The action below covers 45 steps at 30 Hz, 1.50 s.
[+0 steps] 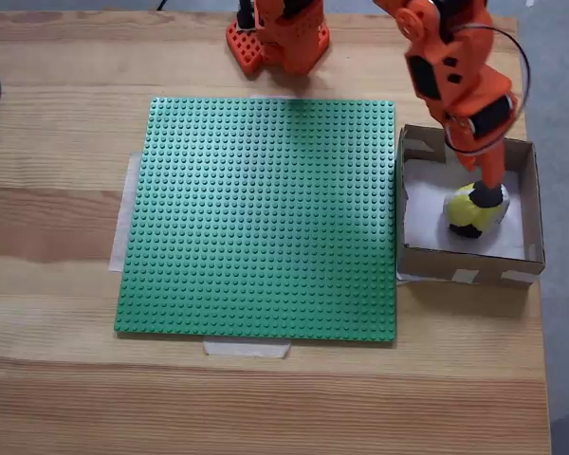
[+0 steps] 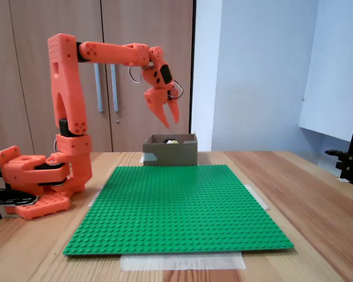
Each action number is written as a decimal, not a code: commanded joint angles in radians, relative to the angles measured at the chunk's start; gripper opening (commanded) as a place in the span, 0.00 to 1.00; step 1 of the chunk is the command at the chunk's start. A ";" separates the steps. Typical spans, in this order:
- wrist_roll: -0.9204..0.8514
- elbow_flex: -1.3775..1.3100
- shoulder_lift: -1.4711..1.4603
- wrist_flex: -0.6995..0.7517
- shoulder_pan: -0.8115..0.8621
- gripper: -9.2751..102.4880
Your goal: Pick the ball and put it in the box.
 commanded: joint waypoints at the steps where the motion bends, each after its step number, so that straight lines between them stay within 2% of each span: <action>1: -0.017 0.038 0.129 -0.028 0.017 0.23; 12: -0.075 0.279 0.433 -0.058 0.089 0.19; 20: -0.179 0.388 0.597 -0.044 0.242 0.19; 32: -0.255 0.417 0.643 -0.014 0.543 0.16; 45: -0.290 0.572 0.784 -0.104 0.663 0.13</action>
